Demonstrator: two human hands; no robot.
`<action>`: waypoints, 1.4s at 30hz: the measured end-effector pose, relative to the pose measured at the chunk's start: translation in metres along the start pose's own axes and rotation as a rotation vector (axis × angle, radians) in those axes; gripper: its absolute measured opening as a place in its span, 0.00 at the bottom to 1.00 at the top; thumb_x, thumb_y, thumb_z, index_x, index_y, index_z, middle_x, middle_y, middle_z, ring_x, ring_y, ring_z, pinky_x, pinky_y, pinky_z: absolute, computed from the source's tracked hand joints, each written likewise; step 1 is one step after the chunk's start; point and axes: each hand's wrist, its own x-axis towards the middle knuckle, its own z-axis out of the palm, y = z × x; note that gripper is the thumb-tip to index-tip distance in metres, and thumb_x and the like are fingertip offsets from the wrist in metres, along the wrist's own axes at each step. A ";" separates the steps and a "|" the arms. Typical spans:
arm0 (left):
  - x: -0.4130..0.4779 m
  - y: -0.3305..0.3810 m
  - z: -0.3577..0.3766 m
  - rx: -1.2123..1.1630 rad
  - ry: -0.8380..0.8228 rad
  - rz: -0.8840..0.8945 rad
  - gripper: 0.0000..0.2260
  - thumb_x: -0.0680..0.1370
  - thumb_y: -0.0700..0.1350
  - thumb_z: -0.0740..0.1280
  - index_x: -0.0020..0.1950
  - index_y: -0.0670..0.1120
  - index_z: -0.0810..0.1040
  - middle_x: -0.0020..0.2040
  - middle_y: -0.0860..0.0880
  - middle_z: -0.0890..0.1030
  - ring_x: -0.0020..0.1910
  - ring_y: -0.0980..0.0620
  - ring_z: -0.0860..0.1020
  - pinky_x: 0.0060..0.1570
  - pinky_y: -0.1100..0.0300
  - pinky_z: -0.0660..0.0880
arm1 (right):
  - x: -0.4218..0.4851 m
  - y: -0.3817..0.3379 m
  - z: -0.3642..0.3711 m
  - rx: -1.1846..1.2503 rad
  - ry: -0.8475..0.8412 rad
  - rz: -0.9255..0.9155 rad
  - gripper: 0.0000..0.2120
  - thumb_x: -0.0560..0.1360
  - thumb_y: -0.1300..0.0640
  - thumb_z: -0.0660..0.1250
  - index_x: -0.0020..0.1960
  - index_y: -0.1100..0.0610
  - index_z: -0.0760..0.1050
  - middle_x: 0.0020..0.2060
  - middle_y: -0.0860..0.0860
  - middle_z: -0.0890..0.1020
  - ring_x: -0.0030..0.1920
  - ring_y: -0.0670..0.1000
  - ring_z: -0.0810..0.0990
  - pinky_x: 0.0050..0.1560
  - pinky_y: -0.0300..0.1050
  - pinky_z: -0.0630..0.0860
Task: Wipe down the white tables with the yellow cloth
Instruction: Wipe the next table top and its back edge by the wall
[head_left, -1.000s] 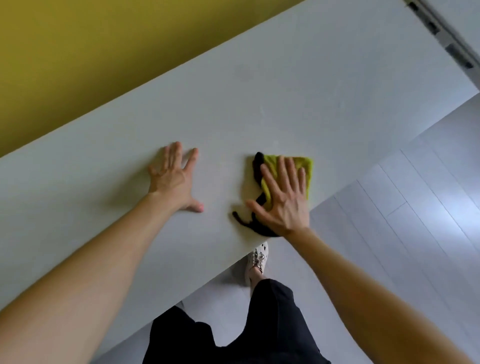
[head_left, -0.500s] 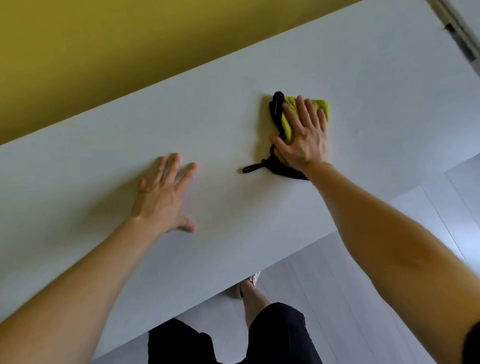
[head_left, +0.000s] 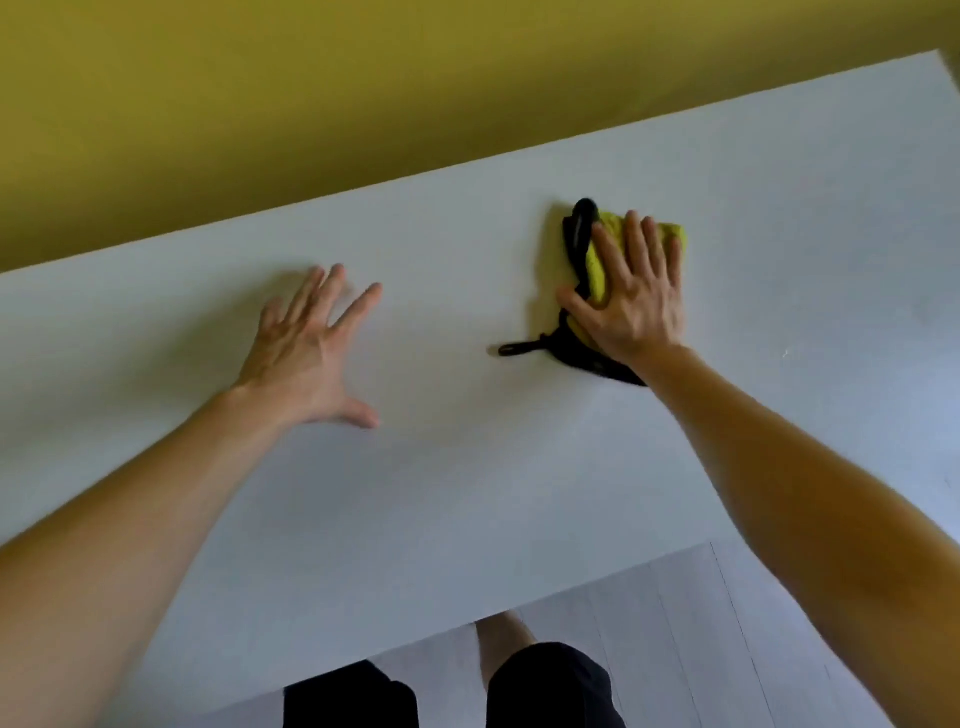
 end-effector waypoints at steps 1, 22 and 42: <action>0.003 -0.006 0.001 -0.007 -0.075 -0.058 0.78 0.54 0.77 0.81 0.86 0.60 0.31 0.87 0.46 0.30 0.87 0.42 0.33 0.82 0.32 0.50 | 0.016 0.004 -0.002 0.006 -0.013 0.078 0.44 0.79 0.25 0.57 0.88 0.45 0.54 0.88 0.56 0.53 0.88 0.60 0.48 0.86 0.66 0.45; 0.019 -0.038 0.021 -0.184 -0.377 -0.016 0.80 0.57 0.80 0.77 0.78 0.53 0.15 0.72 0.44 0.10 0.74 0.38 0.14 0.75 0.23 0.30 | 0.024 -0.084 0.004 0.035 0.010 0.047 0.35 0.85 0.34 0.56 0.88 0.45 0.55 0.89 0.53 0.51 0.88 0.56 0.46 0.86 0.67 0.47; 0.025 -0.033 0.017 -0.185 -0.438 -0.072 0.80 0.60 0.79 0.77 0.76 0.47 0.14 0.72 0.45 0.10 0.74 0.38 0.13 0.76 0.25 0.30 | 0.078 -0.085 0.000 0.042 -0.002 0.010 0.34 0.85 0.38 0.57 0.88 0.47 0.57 0.88 0.53 0.54 0.88 0.57 0.49 0.85 0.68 0.49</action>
